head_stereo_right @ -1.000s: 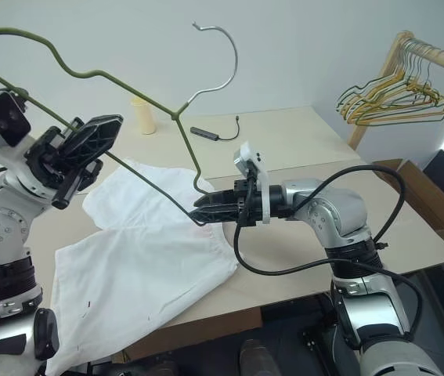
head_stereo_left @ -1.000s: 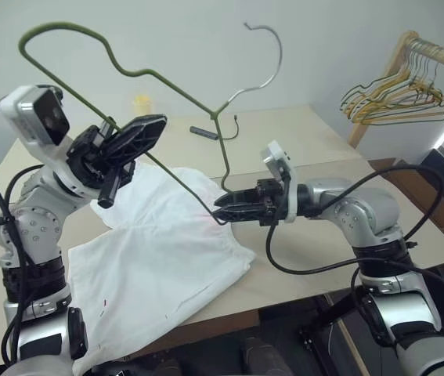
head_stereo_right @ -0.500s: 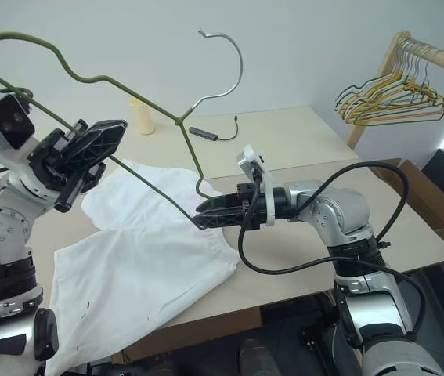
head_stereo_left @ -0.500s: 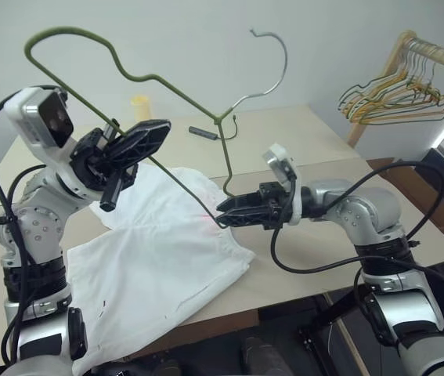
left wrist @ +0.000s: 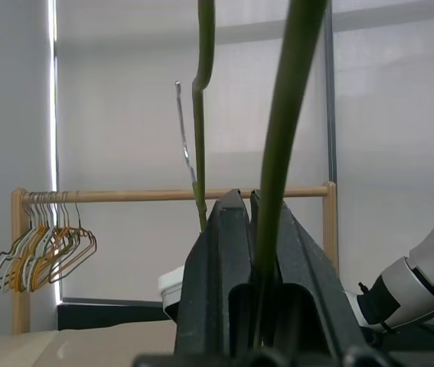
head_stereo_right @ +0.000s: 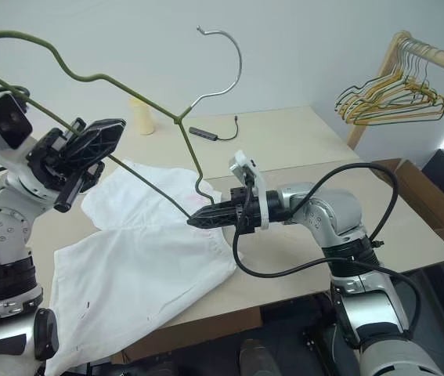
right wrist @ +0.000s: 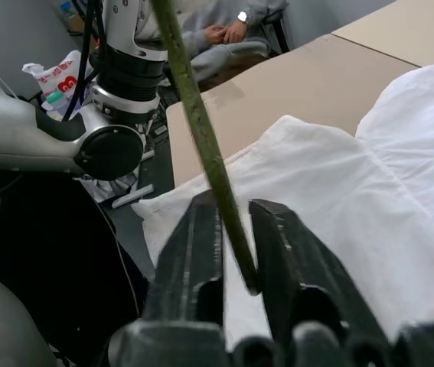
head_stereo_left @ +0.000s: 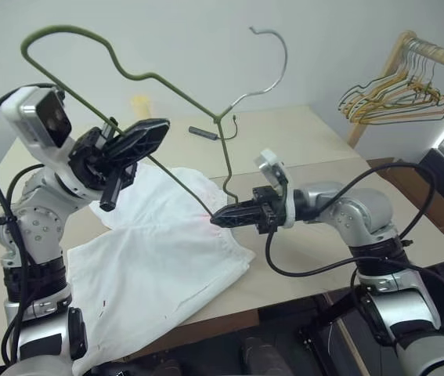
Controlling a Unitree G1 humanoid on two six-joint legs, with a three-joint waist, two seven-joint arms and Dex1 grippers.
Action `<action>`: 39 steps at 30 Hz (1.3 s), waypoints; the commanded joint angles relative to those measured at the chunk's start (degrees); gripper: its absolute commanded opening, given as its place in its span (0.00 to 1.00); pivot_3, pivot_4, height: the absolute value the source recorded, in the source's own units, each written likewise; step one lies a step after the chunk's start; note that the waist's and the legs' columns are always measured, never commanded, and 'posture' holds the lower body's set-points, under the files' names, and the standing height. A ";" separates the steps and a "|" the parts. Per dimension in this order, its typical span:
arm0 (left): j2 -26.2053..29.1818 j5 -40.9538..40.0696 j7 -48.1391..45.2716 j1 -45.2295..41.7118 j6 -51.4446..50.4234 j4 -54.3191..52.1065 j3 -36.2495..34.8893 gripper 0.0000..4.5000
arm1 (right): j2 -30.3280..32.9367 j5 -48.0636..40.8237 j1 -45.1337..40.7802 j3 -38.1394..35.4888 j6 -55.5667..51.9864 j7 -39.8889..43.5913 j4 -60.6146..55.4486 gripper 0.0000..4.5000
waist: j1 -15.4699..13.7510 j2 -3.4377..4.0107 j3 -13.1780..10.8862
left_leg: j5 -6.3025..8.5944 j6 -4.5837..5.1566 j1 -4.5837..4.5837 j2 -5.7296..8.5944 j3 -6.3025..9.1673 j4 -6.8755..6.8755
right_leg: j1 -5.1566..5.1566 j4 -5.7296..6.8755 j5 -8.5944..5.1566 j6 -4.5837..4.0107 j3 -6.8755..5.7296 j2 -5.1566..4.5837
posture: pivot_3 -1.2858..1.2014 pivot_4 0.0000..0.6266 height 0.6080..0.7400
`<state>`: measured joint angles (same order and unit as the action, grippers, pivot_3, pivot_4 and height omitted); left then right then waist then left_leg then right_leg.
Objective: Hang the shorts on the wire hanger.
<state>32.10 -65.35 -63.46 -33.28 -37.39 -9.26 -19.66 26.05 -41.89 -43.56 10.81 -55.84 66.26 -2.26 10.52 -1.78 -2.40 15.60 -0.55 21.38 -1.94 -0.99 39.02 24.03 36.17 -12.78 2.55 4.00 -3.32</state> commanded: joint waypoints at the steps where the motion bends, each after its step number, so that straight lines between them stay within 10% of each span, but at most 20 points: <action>1: 0.26 -0.45 -0.86 -1.00 0.74 -1.50 0.08 0.00 | -0.14 -0.74 -1.78 -1.54 -0.50 -0.58 -0.12 0.00 | -0.03 0.00 0.00 | 0.00 0.00 -0.01 -0.01 0.01 0.00 | 0.00 0.01 0.00 0.00 0.00 0.01 | 0.46 0.00 1.00; 6: 0.07 -0.76 -1.93 -0.69 0.89 -0.82 -0.30 0.00 | 0.05 -0.33 -1.33 -1.69 -0.02 -0.53 -0.23 0.00 | -0.08 0.00 0.00 | 0.00 0.00 0.00 0.01 0.01 0.02 | -0.02 0.00 0.00 0.00 -0.01 -0.01 | 0.46 0.00 1.00; 20: 5.60 16.13 3.25 9.32 0.63 2.50 7.01 0.98 | 3.34 -7.09 0.58 -11.03 -8.51 -6.14 -1.50 0.00 | -0.04 0.01 0.00 | 0.00 0.00 0.01 0.00 0.01 0.01 | 0.03 0.03 0.01 -0.02 0.00 0.00 | 0.46 0.00 1.00; 30: 16.56 27.12 -3.14 22.10 7.96 -7.55 9.12 0.99 | 20.55 -5.40 10.87 -5.89 -23.75 -8.16 -3.12 0.00 | -0.57 0.06 -0.01 | 0.01 0.01 0.06 0.01 -0.09 -0.03 | 0.04 -0.08 -0.01 0.00 0.00 -0.03 | 0.47 0.00 1.00; 39: 20.55 31.38 -5.41 27.34 10.69 -11.97 11.08 0.99 | 32.18 -6.23 8.62 5.26 -29.24 11.54 12.85 0.00 | -0.77 0.12 -0.05 | -0.03 0.06 -0.14 -0.02 -0.28 0.00 | -0.07 -0.08 -0.24 0.37 0.09 -0.01 | 0.47 0.00 1.00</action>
<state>51.90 -34.69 -68.64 -5.72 -28.09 -19.69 -8.81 56.99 -48.37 -33.19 14.10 -85.17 73.76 8.69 9.74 -1.66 -2.44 15.57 -0.49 21.22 -1.97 -1.27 39.02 23.94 36.09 -13.02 2.93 4.09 -3.33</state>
